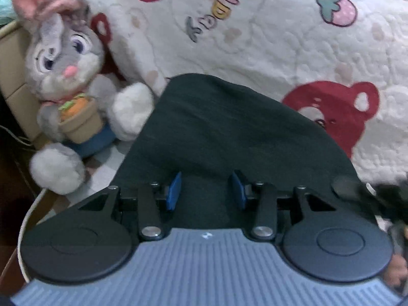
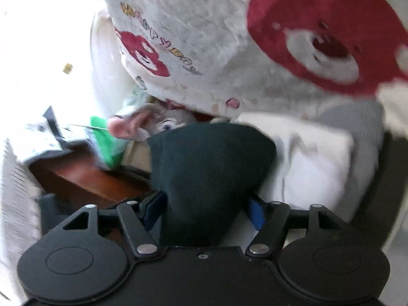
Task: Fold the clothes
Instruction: 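Lift the folded dark green cloth with both grippers and carry it onto the clothes stack, then open both grippers to release the dark green cloth on top of the stack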
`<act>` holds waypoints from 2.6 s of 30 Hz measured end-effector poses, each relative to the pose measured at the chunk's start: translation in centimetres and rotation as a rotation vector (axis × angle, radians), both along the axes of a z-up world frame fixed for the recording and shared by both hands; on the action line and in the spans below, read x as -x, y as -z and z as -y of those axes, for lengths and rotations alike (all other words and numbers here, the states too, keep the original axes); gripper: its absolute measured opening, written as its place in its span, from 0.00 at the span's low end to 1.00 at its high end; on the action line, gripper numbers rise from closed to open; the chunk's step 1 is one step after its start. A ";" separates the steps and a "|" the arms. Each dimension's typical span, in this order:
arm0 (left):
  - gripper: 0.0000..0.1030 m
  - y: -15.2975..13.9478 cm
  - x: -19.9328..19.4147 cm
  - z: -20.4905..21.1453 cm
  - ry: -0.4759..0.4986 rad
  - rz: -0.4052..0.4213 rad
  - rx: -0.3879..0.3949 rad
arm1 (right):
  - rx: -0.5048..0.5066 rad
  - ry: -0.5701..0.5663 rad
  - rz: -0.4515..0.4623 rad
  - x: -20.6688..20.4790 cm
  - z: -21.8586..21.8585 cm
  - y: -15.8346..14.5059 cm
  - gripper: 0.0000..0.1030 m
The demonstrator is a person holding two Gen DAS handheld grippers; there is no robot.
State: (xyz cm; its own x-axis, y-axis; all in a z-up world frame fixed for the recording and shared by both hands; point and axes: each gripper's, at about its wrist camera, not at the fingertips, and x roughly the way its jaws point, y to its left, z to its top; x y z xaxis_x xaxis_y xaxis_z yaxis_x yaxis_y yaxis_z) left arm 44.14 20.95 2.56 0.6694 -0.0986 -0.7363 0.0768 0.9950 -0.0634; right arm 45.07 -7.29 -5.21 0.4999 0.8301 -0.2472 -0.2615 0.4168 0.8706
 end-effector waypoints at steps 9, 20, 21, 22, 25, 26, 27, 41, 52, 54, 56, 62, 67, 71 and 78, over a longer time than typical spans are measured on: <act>0.21 0.8 2.7 4.3 0.196 0.118 -0.119 | 0.337 0.176 0.381 7.0 -0.8 -4.2 0.39; 0.22 1.5 0.2 6.6 0.158 0.048 -0.182 | 0.245 0.245 0.081 4.2 2.5 -0.7 0.46; 0.22 1.5 0.3 6.1 0.144 0.047 -0.169 | 0.261 0.258 0.088 5.0 2.9 -1.3 0.46; 0.22 1.5 0.4 5.5 0.128 0.049 -0.158 | 0.276 0.277 0.102 5.9 3.3 -1.9 0.51; 0.21 1.1 1.3 4.1 0.121 0.058 -0.147 | 0.285 0.262 0.206 9.9 4.1 -3.1 0.50; 0.21 0.6 1.7 3.6 0.135 0.065 -0.146 | 0.282 0.243 0.233 11.5 4.2 -3.2 0.50; 0.24 0.0 2.1 3.1 0.144 0.087 -0.135 | 0.282 0.224 0.261 12.8 4.3 -3.2 0.50; 0.23 -0.4 -3.9 3.5 -0.083 0.000 -0.157 | 0.600 -0.121 0.735 15.4 -7.8 -6.4 0.50; 0.22 -0.7 -2.7 2.4 -0.095 -0.007 -0.136 | 0.537 -0.351 0.816 18.9 -7.6 -6.3 0.48; 0.42 -1.3 -0.8 2.3 -0.051 0.028 -0.151 | 0.363 -0.420 0.716 18.2 -5.2 -6.5 0.41; 0.71 -1.5 1.7 1.9 -0.054 0.036 -0.156 | 0.338 -0.329 0.649 18.6 -2.6 -5.7 0.45; 0.81 -0.4 10.4 0.4 -0.173 0.045 -0.126 | 0.473 -0.267 0.595 22.1 1.1 -2.3 0.47; 0.79 0.7 16.9 1.1 -0.140 0.041 -0.051 | 0.537 -0.282 0.619 23.9 1.9 -2.2 0.52; 0.79 1.2 20.7 3.7 -0.072 0.022 -0.090 | 0.460 -0.298 0.669 25.4 3.2 -3.5 0.64; 0.86 0.2 26.4 9.9 -0.026 0.064 -0.086 | 0.486 -0.150 0.710 27.2 7.3 -4.4 0.64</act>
State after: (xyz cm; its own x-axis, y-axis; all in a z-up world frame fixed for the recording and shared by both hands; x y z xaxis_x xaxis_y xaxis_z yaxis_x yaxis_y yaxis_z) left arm 17.74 11.09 2.31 0.7169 -0.0188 -0.6969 0.0523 0.9983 0.0269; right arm 17.83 -14.59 -0.79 0.5637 0.7832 -0.2624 -0.7568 0.6170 0.2159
